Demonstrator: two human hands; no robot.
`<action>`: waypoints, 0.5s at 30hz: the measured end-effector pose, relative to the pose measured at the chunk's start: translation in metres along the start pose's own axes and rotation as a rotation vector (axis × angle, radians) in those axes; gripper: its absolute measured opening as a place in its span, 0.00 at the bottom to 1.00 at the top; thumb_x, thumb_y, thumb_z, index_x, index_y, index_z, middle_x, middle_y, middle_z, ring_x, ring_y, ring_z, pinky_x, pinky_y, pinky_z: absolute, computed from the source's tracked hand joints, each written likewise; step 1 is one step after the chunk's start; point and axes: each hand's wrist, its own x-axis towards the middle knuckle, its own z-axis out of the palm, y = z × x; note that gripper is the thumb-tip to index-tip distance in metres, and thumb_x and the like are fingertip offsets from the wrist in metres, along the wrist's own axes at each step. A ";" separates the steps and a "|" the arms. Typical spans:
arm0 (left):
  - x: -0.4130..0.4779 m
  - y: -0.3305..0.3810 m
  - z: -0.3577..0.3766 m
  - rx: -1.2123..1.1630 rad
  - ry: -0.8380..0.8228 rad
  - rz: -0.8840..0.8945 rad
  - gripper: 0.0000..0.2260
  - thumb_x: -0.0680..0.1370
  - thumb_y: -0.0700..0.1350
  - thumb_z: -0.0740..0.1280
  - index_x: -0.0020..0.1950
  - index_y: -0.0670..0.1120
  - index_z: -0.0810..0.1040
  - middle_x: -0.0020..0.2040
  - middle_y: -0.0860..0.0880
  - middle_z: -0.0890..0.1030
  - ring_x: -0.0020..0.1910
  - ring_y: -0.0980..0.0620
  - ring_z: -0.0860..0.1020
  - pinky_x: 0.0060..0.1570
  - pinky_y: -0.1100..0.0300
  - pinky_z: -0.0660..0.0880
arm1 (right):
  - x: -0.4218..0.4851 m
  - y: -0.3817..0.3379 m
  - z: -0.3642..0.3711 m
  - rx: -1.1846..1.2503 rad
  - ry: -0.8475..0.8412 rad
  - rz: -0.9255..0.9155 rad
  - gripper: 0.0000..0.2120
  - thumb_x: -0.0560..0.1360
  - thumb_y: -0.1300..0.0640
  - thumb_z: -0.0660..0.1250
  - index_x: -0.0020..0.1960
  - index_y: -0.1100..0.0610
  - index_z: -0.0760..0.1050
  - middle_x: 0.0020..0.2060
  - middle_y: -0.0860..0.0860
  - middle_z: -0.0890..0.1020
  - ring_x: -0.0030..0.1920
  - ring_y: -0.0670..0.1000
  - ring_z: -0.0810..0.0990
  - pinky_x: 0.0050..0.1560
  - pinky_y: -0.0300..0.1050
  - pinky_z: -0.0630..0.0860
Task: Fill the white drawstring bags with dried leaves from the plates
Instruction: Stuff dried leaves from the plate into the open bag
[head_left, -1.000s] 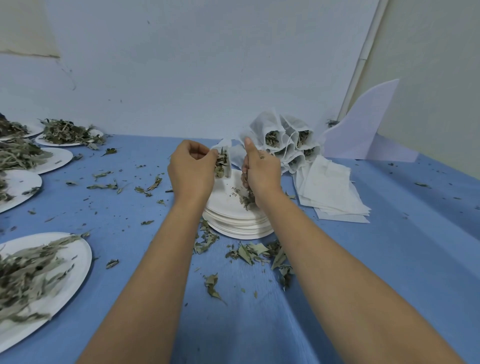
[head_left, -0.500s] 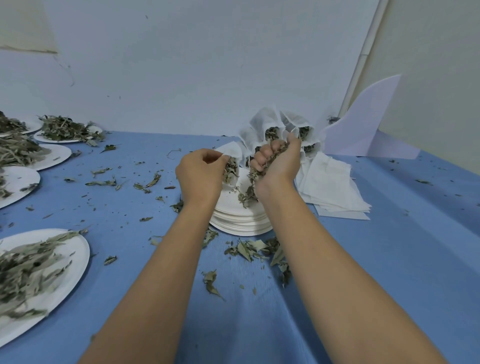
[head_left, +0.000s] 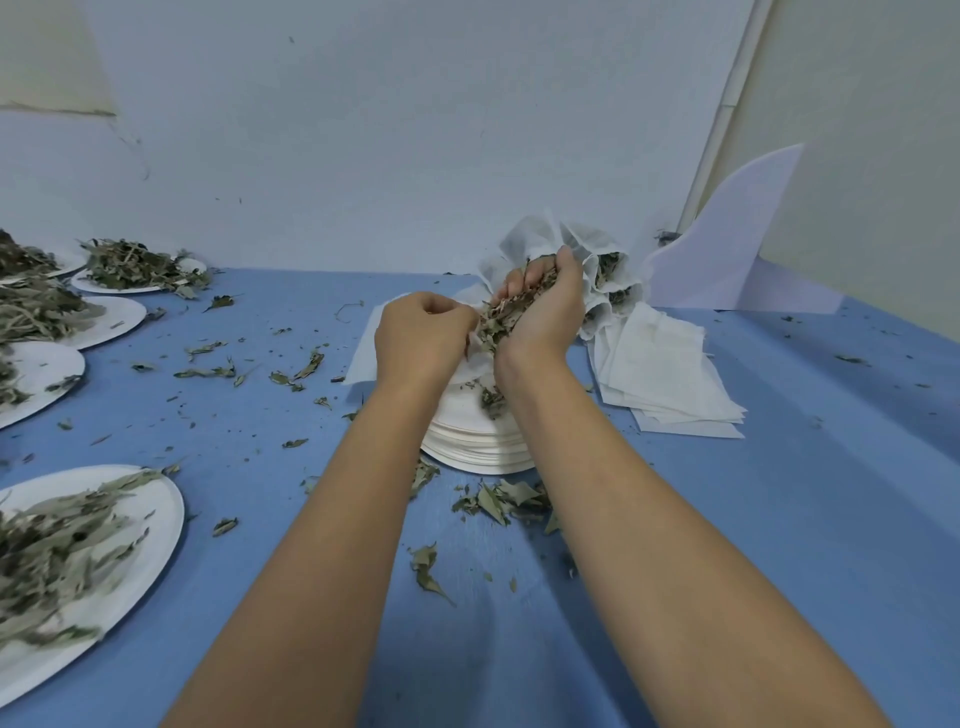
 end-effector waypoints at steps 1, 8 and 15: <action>0.000 0.001 0.000 -0.083 -0.031 -0.066 0.08 0.74 0.38 0.69 0.36 0.46 0.77 0.31 0.50 0.76 0.30 0.54 0.75 0.38 0.59 0.76 | 0.000 0.000 -0.001 -0.052 -0.002 -0.025 0.21 0.80 0.54 0.56 0.29 0.56 0.63 0.20 0.49 0.68 0.24 0.48 0.66 0.29 0.40 0.64; -0.004 0.005 0.003 -0.551 -0.112 -0.330 0.09 0.79 0.36 0.64 0.38 0.41 0.74 0.22 0.51 0.77 0.21 0.59 0.76 0.25 0.67 0.76 | -0.006 0.009 -0.012 -0.474 -0.196 -0.226 0.22 0.82 0.53 0.54 0.32 0.58 0.70 0.26 0.49 0.77 0.27 0.43 0.74 0.31 0.32 0.71; -0.002 0.007 0.004 -0.680 -0.192 -0.394 0.08 0.79 0.42 0.63 0.40 0.43 0.74 0.24 0.52 0.77 0.27 0.57 0.78 0.36 0.61 0.79 | -0.007 0.009 -0.021 -0.668 -0.267 -0.248 0.19 0.82 0.51 0.55 0.42 0.58 0.80 0.43 0.47 0.84 0.43 0.39 0.80 0.44 0.29 0.73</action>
